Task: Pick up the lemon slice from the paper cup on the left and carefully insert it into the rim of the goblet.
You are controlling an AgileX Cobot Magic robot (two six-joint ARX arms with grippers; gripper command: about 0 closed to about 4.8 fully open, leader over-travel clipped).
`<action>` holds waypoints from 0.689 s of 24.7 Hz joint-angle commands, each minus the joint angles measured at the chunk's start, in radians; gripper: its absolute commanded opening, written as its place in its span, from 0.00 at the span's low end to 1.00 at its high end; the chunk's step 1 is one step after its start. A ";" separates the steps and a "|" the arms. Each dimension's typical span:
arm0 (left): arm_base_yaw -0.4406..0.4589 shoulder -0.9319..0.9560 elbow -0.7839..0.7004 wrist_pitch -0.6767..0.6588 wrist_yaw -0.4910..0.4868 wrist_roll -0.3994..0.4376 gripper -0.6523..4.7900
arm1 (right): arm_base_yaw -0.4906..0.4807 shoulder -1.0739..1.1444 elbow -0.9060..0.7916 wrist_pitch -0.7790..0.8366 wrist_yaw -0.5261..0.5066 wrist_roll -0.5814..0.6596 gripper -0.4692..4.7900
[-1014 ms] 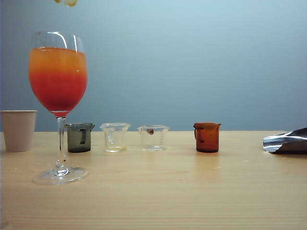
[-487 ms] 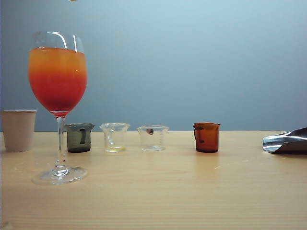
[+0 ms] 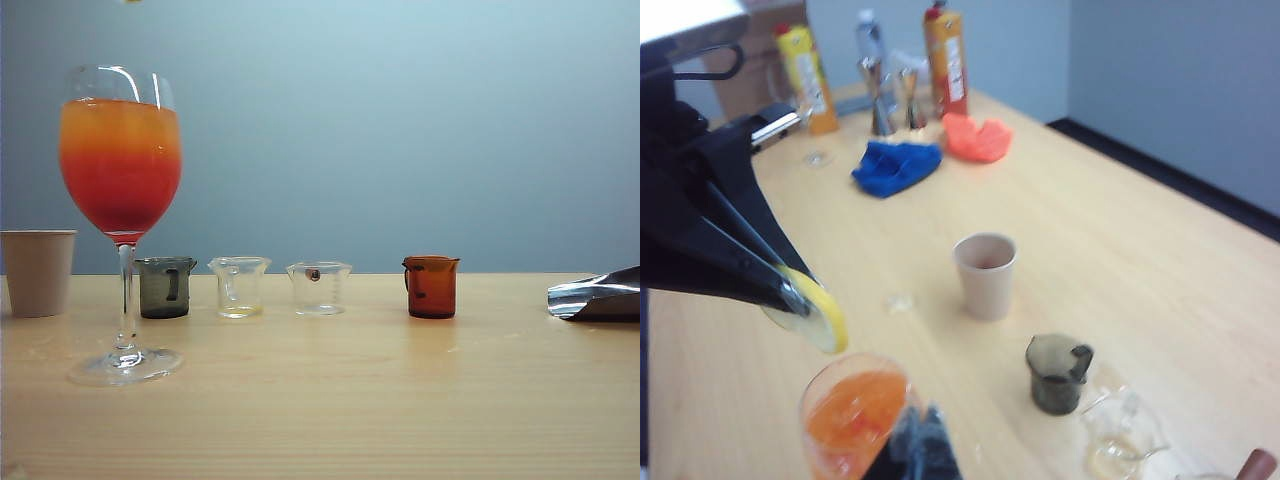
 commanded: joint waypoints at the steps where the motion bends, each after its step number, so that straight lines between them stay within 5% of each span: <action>1: -0.001 -0.032 -0.054 0.020 0.003 0.002 0.11 | 0.008 -0.005 0.004 -0.007 -0.002 -0.011 0.08; 10: 0.000 -0.069 -0.073 0.003 -0.057 0.006 0.11 | 0.016 -0.003 0.004 -0.004 -0.003 -0.014 0.08; 17: 0.034 -0.070 -0.078 0.025 -0.056 -0.137 0.11 | 0.026 -0.003 0.004 -0.004 -0.005 -0.040 0.08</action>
